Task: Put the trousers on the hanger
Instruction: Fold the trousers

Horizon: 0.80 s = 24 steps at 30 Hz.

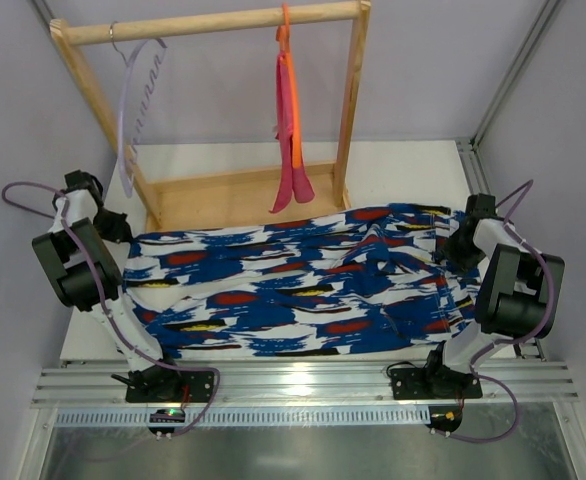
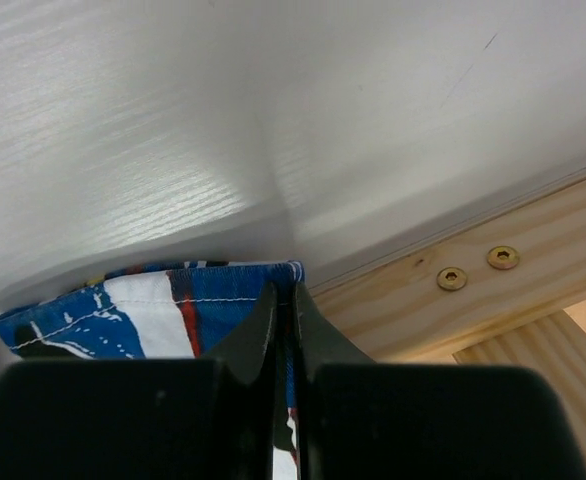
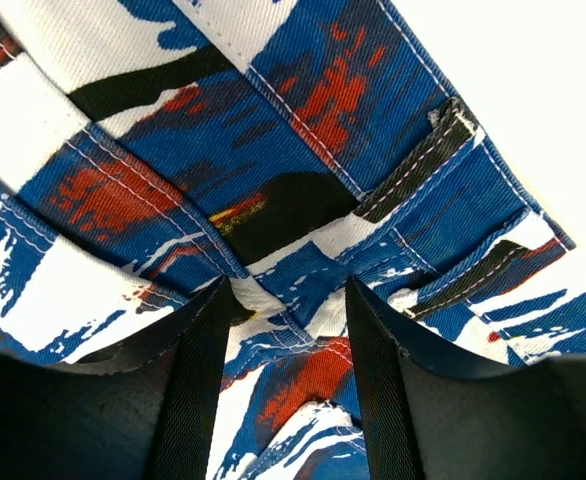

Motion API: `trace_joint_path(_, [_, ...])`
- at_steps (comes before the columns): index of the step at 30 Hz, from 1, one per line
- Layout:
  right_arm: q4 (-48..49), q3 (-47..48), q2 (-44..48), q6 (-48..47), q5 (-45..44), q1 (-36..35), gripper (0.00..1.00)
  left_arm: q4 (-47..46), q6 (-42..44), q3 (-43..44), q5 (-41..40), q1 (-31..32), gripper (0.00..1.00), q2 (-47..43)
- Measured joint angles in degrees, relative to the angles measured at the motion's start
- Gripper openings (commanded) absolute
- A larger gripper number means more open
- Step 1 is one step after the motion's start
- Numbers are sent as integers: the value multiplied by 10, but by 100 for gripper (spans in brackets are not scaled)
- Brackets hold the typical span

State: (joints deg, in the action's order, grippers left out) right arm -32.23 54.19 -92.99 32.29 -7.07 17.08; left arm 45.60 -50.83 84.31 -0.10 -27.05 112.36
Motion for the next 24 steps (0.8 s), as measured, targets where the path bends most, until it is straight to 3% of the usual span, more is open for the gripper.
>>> trace_joint_path(3, [-2,3,-4,0,-3,0,52,19,5,29,-14,1,0,0])
trace_joint_path(11, [-17,31,-33,-4,-14,8,40,38,19,72,-32,5,0,0])
trace_joint_path(24, [-16,58,-55,-29,-45,21,42,49,36,117,-46,9,0,0])
